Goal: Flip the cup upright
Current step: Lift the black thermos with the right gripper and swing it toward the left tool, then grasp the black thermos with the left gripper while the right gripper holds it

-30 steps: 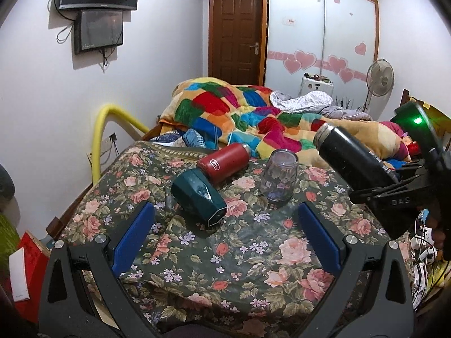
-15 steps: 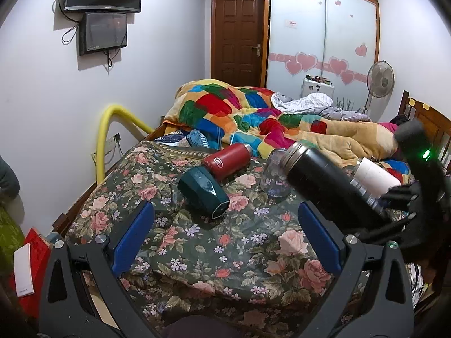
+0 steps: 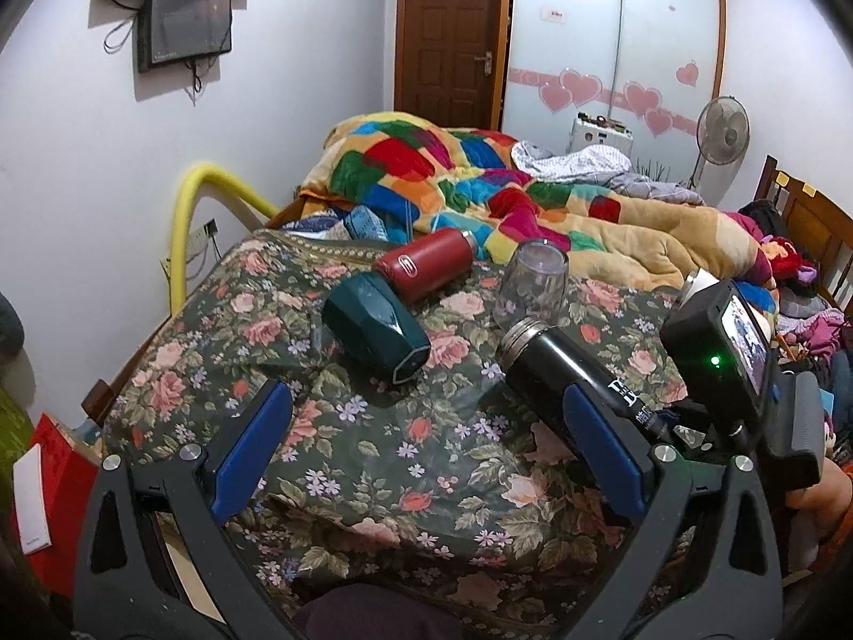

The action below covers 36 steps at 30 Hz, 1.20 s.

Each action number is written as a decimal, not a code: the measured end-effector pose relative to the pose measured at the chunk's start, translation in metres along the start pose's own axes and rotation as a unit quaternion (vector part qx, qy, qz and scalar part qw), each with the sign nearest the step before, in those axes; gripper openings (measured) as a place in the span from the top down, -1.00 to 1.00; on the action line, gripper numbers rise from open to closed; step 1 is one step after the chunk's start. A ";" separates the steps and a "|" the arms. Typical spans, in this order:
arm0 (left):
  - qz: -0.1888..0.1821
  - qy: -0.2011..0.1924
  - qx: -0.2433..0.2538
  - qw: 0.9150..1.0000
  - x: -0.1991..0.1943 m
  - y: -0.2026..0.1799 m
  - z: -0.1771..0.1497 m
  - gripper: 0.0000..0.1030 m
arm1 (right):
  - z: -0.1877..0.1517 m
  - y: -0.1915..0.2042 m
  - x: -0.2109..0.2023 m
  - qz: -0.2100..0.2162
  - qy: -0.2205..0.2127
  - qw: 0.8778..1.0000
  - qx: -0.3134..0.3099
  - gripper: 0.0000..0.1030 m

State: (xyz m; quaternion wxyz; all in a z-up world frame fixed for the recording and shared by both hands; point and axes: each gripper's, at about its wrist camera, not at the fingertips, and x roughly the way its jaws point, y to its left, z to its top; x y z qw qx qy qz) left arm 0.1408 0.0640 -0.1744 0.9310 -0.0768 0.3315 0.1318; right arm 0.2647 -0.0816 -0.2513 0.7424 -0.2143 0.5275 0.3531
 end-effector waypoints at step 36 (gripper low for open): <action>-0.138 0.224 -0.072 0.962 0.103 -0.048 -0.011 -0.72 | -0.066 -0.040 -0.116 -0.052 -0.123 0.989 0.059 -0.33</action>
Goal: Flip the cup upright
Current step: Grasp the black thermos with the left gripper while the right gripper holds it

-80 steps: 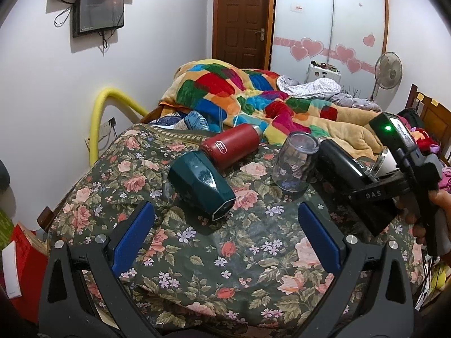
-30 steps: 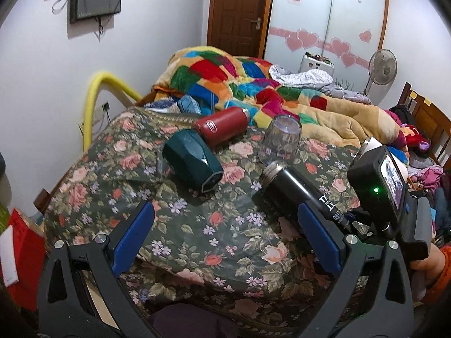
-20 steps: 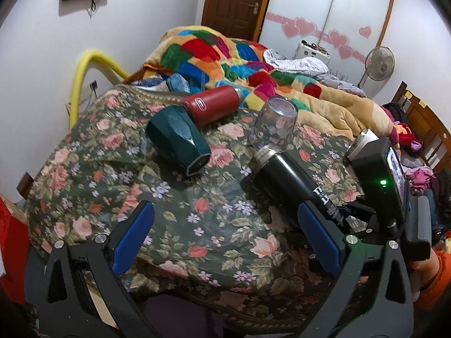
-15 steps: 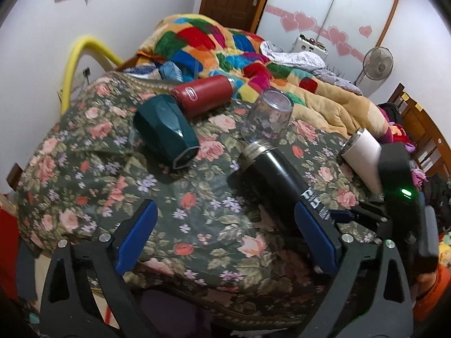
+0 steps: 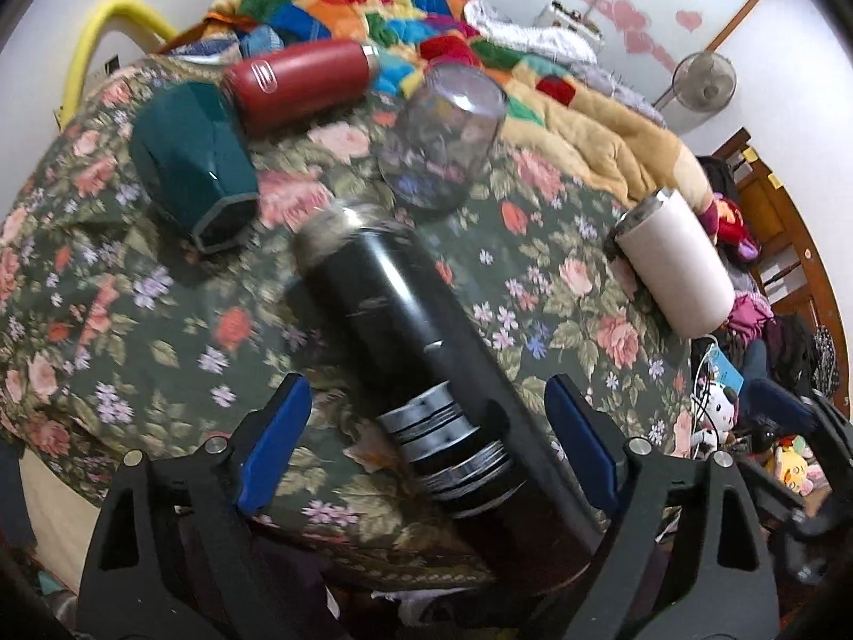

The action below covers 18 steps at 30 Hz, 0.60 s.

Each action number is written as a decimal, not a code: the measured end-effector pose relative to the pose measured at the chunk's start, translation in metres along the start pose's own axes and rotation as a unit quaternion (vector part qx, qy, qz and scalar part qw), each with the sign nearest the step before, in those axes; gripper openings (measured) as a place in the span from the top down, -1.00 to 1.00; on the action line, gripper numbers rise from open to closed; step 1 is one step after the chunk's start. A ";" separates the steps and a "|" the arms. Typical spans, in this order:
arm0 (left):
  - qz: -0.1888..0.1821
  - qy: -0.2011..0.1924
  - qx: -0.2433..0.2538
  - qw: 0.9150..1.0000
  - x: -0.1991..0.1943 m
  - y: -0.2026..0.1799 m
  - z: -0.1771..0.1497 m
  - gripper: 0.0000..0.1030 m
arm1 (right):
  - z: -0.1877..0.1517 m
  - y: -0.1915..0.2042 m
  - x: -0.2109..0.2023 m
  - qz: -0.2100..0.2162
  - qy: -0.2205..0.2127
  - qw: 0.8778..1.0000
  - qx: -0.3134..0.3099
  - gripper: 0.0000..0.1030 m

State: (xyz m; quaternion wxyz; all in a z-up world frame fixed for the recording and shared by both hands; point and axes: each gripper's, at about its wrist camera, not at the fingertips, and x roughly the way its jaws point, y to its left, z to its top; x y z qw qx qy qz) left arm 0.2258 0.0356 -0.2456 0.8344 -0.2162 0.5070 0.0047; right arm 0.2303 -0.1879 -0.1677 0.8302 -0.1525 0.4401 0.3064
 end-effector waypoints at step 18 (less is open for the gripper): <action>0.078 0.043 0.044 0.995 0.057 -0.030 0.008 -0.31 | -0.033 -0.013 -0.036 -0.007 -0.076 0.993 0.093 -0.34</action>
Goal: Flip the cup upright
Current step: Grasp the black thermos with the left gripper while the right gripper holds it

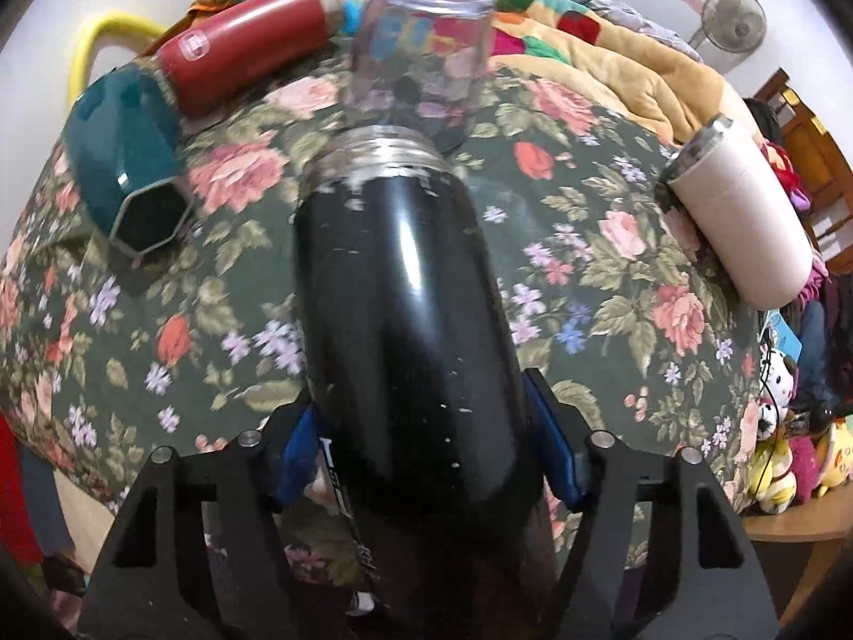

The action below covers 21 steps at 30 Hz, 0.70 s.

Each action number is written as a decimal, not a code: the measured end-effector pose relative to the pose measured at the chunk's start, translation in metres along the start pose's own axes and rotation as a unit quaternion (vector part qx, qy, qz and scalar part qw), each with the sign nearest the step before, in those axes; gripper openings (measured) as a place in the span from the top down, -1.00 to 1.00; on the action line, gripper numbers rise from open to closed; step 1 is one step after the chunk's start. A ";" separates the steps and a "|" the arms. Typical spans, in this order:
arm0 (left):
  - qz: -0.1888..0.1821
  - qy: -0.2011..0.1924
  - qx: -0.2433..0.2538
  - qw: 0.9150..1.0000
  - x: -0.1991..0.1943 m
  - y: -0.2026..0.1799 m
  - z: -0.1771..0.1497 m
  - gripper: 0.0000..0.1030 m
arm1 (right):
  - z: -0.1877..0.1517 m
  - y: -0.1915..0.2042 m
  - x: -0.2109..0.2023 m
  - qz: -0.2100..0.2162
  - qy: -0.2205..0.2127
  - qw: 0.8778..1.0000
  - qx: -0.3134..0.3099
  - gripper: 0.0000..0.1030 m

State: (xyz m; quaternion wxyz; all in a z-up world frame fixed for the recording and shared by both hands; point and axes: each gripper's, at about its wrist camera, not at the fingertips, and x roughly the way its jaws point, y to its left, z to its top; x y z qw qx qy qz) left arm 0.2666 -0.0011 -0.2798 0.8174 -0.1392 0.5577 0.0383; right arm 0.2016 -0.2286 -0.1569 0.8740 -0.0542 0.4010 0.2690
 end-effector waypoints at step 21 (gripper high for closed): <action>-0.004 -0.164 0.096 0.982 -0.111 -0.049 -0.011 -0.23 | -0.008 -0.023 -0.010 -0.003 -0.011 0.998 0.054 -0.34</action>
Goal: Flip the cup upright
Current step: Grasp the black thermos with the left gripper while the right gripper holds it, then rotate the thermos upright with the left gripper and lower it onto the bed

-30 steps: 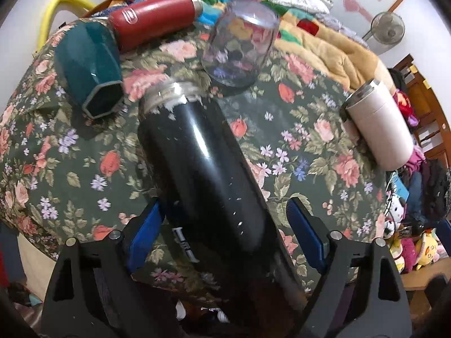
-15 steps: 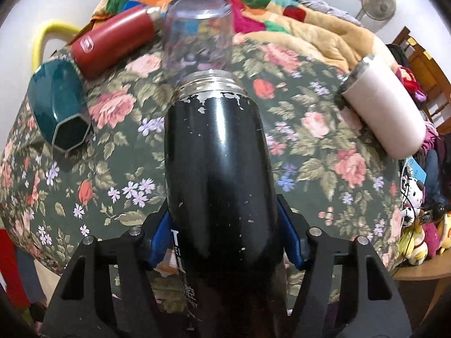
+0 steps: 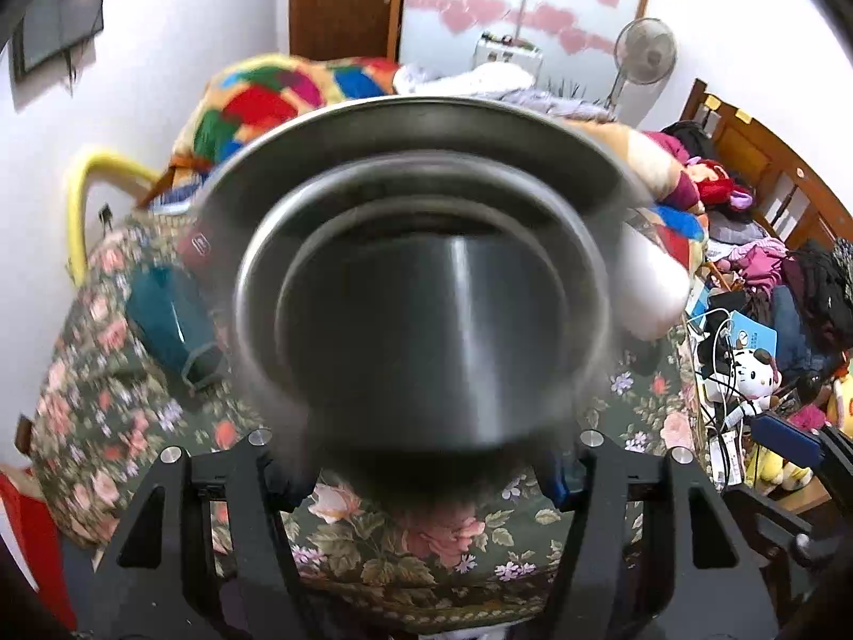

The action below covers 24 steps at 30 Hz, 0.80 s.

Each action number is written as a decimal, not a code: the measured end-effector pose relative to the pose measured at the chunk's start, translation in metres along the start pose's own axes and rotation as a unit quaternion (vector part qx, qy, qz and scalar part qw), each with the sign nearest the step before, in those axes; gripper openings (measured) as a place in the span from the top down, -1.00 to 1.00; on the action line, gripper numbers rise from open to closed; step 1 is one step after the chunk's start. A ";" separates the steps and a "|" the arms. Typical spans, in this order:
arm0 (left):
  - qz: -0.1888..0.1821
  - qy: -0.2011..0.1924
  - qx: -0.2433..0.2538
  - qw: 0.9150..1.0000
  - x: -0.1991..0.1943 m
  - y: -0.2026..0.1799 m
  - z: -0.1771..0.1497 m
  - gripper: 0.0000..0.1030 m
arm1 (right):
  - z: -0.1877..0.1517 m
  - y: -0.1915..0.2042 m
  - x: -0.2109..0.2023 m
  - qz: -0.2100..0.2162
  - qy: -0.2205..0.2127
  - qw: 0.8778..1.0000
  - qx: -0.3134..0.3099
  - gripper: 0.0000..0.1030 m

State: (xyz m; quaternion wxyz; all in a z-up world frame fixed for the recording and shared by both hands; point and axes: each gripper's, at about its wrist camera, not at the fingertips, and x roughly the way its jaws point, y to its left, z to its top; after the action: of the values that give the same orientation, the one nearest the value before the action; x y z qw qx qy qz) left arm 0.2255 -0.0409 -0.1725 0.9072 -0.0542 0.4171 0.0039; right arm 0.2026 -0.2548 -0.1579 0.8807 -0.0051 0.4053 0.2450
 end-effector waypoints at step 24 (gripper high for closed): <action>0.009 0.035 0.074 0.997 0.050 -0.035 0.041 -0.23 | 0.011 -0.002 0.003 0.006 -0.009 1.000 0.014 -0.34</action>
State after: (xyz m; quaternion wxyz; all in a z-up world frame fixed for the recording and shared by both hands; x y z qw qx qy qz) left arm 0.2911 -0.0735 -0.1804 0.8936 0.0164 0.4481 -0.0207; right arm 0.2129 -0.2528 -0.1529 0.8830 0.0122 0.4005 0.2444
